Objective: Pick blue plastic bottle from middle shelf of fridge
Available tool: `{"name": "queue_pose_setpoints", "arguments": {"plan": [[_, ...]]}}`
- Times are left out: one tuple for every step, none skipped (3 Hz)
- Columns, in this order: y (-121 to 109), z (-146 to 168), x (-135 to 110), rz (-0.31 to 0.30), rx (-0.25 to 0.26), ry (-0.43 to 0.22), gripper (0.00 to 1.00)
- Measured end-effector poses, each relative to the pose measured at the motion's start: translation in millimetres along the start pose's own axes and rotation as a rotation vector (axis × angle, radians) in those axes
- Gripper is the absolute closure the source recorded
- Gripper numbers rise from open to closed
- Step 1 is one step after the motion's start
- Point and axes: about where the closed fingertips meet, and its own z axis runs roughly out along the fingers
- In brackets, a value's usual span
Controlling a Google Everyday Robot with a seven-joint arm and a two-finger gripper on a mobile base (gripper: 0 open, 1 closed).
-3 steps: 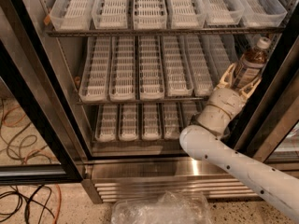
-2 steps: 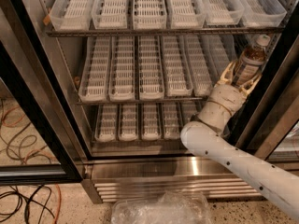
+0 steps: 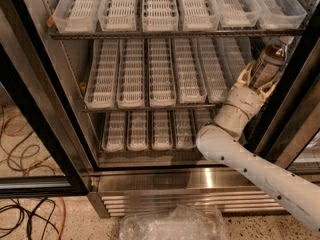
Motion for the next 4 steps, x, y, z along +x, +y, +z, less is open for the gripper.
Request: {"name": "queue_pose_setpoints", "arguments": {"plan": [[-2,-2,7,-0.004,0.004,0.028,0.41],[-2,-11,9,-0.009,-0.013,0.046,0.27],[0,-19,9,-0.008,-0.034,0.051,0.25],[1,-20,9,-0.008,-0.038,0.049,0.27]]}}
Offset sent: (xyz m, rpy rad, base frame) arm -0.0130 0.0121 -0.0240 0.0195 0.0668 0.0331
